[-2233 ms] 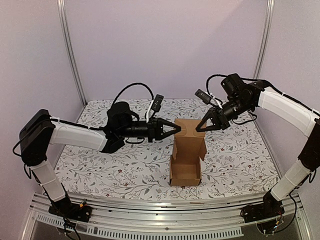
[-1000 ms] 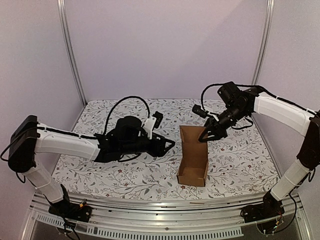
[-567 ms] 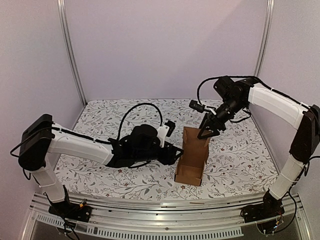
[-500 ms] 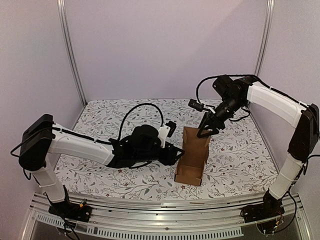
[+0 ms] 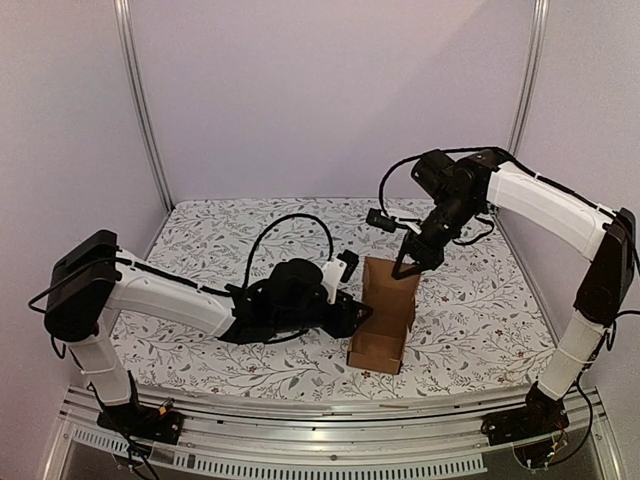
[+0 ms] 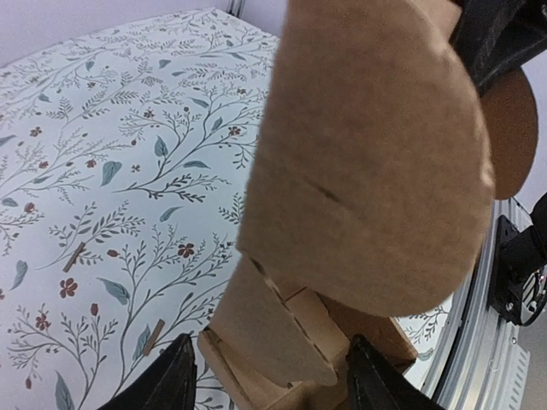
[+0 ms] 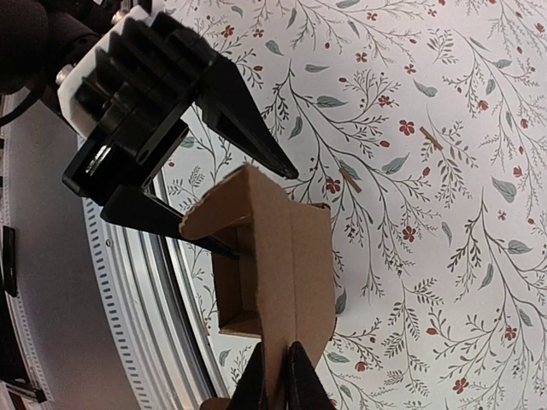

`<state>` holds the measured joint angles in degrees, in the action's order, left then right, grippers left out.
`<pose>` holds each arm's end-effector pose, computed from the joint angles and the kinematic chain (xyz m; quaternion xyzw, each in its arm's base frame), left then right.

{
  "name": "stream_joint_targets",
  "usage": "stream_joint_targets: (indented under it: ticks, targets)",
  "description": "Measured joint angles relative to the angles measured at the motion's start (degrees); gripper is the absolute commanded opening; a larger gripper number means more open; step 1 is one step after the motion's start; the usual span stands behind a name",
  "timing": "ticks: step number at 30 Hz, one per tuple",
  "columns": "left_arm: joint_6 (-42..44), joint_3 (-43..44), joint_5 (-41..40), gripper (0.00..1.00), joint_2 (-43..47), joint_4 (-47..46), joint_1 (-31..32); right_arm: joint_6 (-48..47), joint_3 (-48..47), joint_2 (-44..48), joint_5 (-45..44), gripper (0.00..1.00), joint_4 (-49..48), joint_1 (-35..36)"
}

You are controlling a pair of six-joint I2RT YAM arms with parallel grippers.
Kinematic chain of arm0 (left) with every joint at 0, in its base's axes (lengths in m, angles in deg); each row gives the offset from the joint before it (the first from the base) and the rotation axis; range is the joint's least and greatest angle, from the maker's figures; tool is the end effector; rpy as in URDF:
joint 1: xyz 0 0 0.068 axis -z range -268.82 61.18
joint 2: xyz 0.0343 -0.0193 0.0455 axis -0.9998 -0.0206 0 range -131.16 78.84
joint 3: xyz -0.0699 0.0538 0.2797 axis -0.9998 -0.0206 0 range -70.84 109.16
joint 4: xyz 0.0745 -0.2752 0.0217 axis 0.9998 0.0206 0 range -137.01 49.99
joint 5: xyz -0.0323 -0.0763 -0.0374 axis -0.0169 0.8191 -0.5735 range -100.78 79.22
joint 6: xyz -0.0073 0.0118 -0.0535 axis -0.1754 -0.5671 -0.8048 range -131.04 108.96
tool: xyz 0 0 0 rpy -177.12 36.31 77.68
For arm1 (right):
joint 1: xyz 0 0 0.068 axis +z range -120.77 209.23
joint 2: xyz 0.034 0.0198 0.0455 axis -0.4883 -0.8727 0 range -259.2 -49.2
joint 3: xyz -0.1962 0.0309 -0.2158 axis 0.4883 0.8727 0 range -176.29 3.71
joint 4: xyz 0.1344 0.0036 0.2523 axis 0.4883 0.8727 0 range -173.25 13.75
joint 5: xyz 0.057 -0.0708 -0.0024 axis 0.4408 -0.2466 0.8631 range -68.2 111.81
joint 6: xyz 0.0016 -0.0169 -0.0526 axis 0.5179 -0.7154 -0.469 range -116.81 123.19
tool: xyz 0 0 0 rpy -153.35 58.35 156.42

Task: Fold the paper box

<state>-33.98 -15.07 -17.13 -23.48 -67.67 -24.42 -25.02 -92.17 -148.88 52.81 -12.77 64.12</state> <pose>0.1814 -0.3688 0.1880 0.2720 0.8019 -0.3319 0.4157 0.2934 0.2280 0.3342 -0.5306 0.7943 0.2720 0.1161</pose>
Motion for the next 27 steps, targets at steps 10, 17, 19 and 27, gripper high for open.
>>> stream_joint_targets:
  ticks: [10,17,19,27]
  targets:
    - [-1.2,-4.3,-0.3,0.54,0.0,-4.4,0.3,4.1,2.6,2.4,-7.4,0.01,-3.2,5.9]
    - [-0.8,-5.5,-4.4,0.45,-0.3,-9.5,2.1,6.5,2.6,2.4,-9.0,0.37,-4.1,5.9]
    - [-0.1,-5.5,-5.8,0.41,-0.9,-11.2,3.0,6.7,2.6,2.5,-9.2,0.43,-4.0,5.9]
    - [1.3,-5.4,-9.8,0.30,-3.2,-11.8,3.6,4.3,2.9,6.8,-5.2,0.67,-2.1,3.0]
